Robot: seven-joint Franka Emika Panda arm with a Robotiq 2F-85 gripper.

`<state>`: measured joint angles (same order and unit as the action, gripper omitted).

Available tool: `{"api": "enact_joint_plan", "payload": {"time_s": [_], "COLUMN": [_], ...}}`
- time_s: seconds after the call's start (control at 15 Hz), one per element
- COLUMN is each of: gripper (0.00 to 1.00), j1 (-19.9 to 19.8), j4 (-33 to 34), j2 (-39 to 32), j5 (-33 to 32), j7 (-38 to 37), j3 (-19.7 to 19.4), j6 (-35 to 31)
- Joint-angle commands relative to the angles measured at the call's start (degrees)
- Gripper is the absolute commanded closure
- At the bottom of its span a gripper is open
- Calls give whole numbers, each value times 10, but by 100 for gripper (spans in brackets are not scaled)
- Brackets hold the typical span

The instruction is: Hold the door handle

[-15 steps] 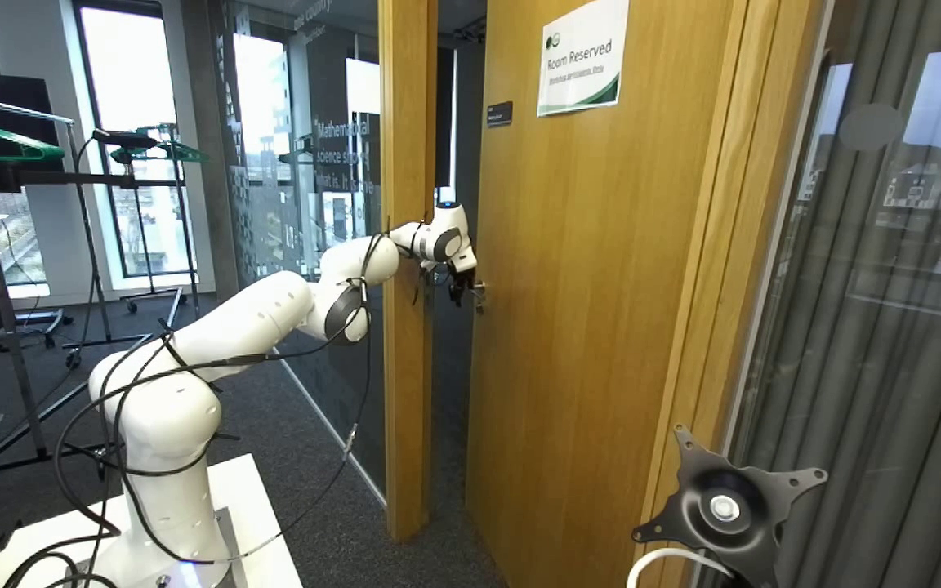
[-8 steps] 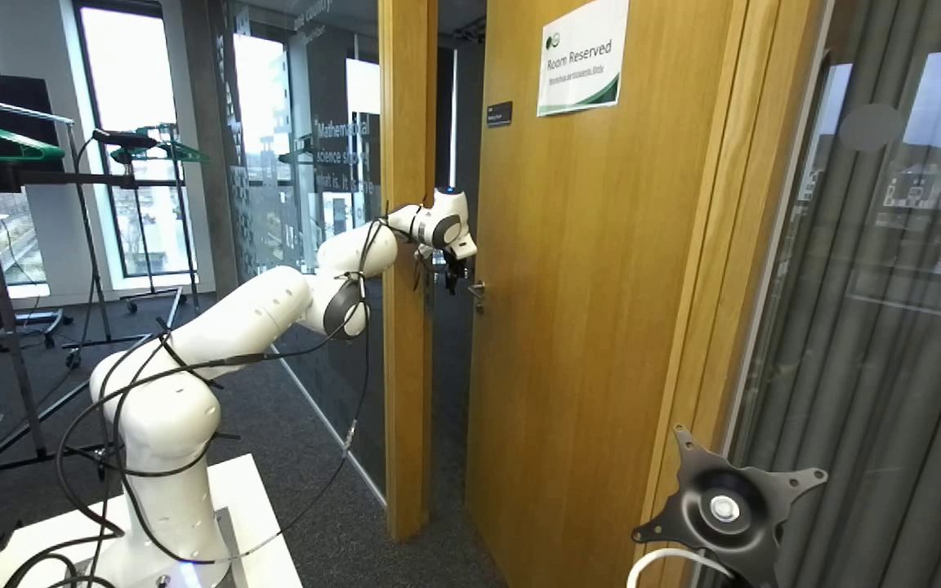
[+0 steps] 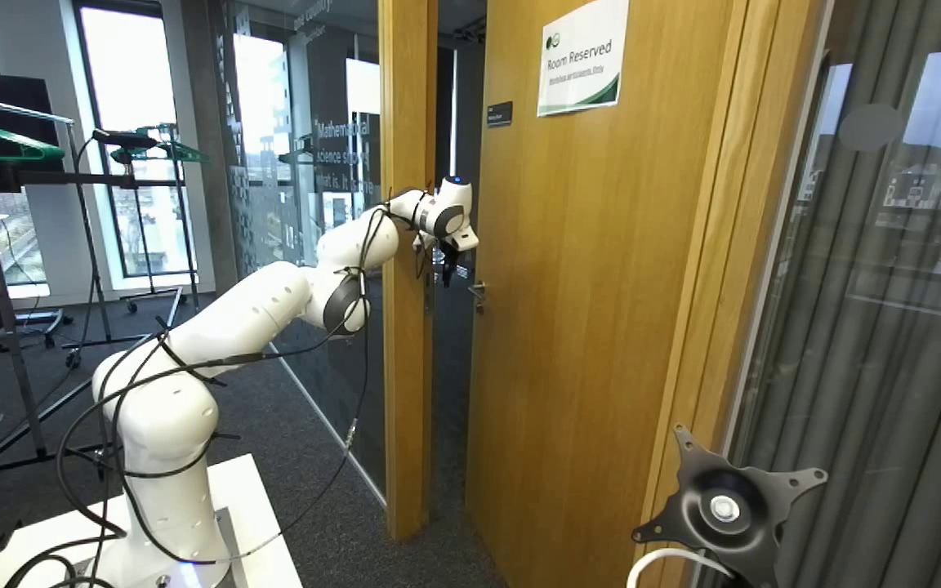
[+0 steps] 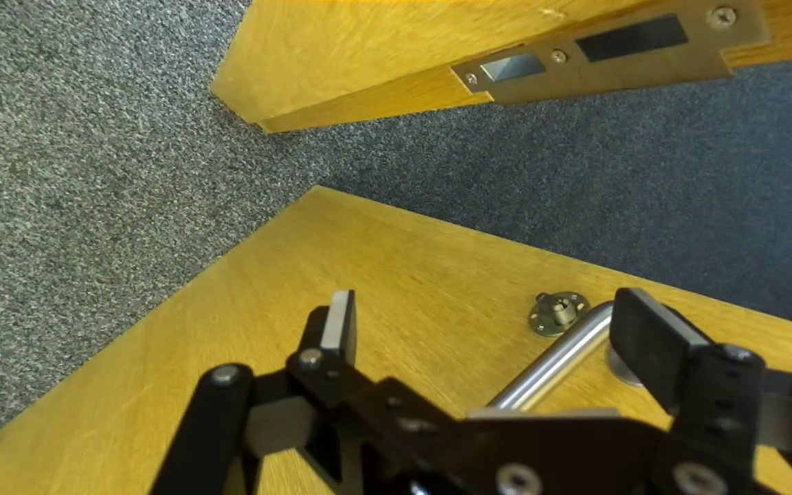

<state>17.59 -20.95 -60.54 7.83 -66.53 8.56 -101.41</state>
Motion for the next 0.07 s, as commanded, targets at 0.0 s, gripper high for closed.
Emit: {"api": "enact_joint_plan", "payload": {"time_s": [0.0], "gripper": [0], "j1": [0], "j4": [-15], "j2": [9], "j5": [6], "j7": [2], "j3": [-5], "j6": [-6]}}
